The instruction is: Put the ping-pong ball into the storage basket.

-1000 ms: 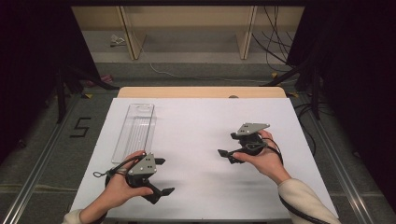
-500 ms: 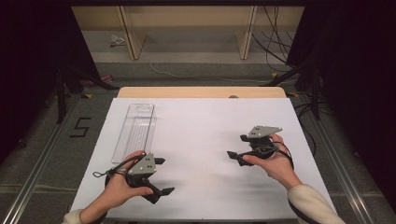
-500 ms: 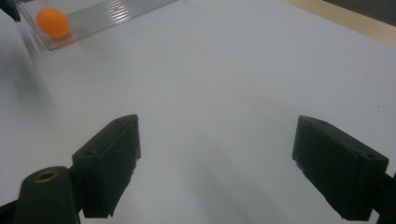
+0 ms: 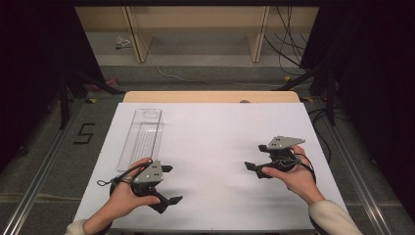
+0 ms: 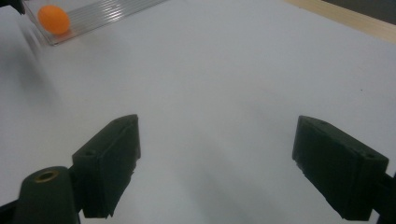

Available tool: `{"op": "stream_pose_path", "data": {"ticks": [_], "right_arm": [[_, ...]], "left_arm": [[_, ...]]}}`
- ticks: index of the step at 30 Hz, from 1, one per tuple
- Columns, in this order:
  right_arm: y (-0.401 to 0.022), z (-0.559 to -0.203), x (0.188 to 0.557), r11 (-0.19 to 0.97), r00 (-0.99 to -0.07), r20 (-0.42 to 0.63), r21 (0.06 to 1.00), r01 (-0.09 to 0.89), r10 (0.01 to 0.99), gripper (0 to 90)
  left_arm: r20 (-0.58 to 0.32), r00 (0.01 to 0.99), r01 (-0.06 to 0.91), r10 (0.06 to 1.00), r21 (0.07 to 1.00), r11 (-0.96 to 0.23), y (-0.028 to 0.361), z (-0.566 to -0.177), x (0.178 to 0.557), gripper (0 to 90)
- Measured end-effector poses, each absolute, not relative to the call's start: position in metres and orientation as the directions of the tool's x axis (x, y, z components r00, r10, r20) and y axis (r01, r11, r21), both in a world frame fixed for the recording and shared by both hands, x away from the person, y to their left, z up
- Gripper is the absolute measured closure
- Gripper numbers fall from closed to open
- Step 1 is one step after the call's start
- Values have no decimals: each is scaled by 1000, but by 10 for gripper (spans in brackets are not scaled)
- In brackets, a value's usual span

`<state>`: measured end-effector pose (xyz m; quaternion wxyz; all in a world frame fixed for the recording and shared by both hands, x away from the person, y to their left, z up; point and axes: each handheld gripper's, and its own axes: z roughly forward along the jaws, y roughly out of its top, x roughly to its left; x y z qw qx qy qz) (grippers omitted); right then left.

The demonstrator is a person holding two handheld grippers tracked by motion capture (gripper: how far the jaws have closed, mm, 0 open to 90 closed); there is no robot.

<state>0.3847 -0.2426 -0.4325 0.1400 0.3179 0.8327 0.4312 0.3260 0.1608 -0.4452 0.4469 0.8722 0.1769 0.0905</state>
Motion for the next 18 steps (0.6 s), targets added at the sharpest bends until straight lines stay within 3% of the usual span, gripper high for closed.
{"op": "stream_pose_path", "data": {"ticks": [18], "right_arm": [[-250, -435, 374, 405, -759, 57, 819, 407, 648, 161]], "left_arm": [[1, 920, 228, 391, 812, -537, 161, -445, 327, 6]]}}
